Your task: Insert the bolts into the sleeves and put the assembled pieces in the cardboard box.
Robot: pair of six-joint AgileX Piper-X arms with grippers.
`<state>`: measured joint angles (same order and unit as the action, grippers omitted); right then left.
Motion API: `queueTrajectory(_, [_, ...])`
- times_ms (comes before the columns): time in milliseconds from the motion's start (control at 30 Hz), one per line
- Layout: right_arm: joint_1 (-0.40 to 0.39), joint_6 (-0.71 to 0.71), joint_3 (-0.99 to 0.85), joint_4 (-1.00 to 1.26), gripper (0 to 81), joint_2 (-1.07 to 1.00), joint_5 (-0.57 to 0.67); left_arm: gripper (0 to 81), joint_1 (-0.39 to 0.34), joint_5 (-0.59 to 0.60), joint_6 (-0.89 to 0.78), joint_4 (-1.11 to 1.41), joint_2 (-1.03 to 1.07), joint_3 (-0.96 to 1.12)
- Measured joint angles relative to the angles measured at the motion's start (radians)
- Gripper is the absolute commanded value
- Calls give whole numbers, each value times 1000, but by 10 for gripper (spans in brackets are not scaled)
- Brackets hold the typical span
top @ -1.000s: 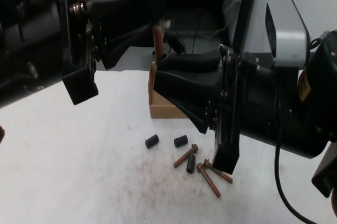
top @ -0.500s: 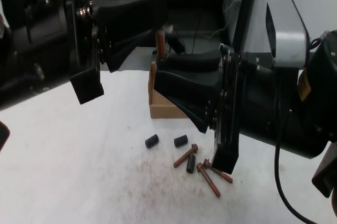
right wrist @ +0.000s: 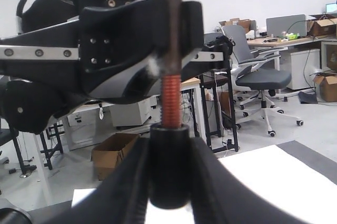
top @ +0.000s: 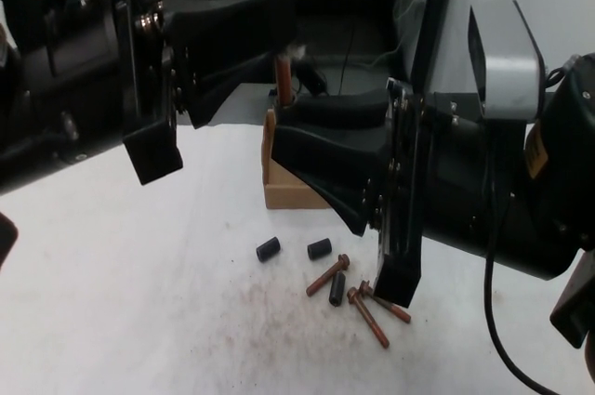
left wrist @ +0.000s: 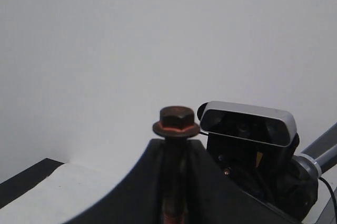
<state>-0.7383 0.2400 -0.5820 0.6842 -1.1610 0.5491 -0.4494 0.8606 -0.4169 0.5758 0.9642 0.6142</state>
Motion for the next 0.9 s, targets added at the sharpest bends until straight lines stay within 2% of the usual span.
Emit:
queueTrajectory(67, [0,0,0,0,9,0,0,296,0,3,2,0,2,0])
queueTrajectory(133, [0,0,0,0,9,0,0,329,0,11,3,-2,3,0])
queueTrajectory(667, [0,0,0,0,9,0,0,328,0,12,3,-1,3,0])
queueTrajectory(700, [0,-5,0,0,9,0,0,316,0,14,3,-1,3,0])
queueTrajectory(767, [0,-21,0,0,9,0,0,226,0,13,3,-1,3,0])
queueTrajectory(833, [0,-31,0,0,9,0,0,51,0,16,7,-1,3,0])
queueTrajectory(867, [0,-30,0,0,9,0,0,0,0,17,15,-1,3,0])
queueTrajectory(900, [0,-30,0,0,9,0,0,3,0,20,26,-1,3,0])
